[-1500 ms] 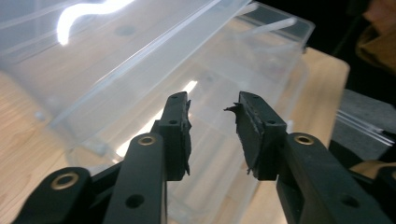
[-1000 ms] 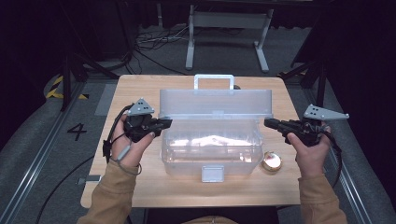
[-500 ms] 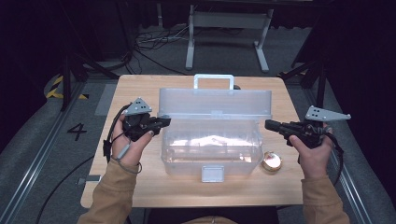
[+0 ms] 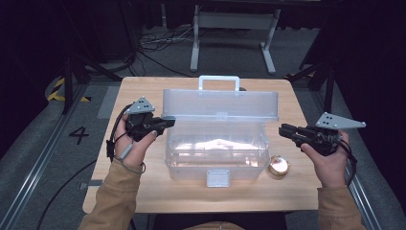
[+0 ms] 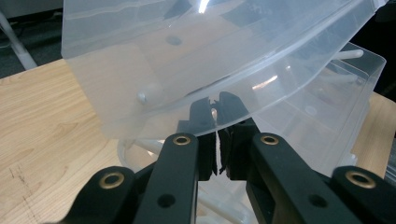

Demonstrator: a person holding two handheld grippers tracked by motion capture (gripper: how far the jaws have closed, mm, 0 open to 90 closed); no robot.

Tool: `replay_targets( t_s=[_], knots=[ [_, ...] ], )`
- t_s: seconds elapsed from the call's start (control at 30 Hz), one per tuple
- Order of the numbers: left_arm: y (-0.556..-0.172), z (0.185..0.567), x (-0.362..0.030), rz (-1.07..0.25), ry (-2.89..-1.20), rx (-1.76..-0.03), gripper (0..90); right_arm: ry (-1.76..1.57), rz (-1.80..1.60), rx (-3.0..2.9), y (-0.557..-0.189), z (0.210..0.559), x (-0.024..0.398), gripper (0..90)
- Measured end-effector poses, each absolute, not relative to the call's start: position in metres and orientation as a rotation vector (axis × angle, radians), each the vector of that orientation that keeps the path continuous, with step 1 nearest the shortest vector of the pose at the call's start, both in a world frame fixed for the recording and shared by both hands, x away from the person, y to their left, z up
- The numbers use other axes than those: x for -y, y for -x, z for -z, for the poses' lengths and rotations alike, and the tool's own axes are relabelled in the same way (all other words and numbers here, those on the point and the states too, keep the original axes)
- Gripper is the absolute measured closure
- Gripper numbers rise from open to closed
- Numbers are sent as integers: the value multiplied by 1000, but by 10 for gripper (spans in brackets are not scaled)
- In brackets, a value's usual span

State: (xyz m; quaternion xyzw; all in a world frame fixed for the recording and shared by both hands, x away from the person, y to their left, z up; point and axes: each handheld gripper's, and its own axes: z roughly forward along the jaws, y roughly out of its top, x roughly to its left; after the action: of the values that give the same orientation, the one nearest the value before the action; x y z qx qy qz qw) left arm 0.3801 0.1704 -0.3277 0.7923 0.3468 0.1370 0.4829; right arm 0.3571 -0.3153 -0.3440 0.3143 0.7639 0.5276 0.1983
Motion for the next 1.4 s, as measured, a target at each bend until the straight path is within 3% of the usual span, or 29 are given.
replay_targets(
  t_s=[0.43, 0.6, 1.17, 1.4],
  knots=[
    [-379, 327, -169, -344, -1947, -838, 832, -927, -1452, -2011, -370, 352, 295, 474],
    [-378, 326, -168, -364, -1970, -833, 816, -899, -1429, -1949, -377, 352, 287, 414],
    [-376, 327, -167, -362, -1973, -820, 802, -866, -1411, -1893, -394, 347, 264, 351],
    [-373, 326, -161, -354, -2001, -786, 644, -893, -1423, -1816, -397, 350, 259, 357]
  ],
)
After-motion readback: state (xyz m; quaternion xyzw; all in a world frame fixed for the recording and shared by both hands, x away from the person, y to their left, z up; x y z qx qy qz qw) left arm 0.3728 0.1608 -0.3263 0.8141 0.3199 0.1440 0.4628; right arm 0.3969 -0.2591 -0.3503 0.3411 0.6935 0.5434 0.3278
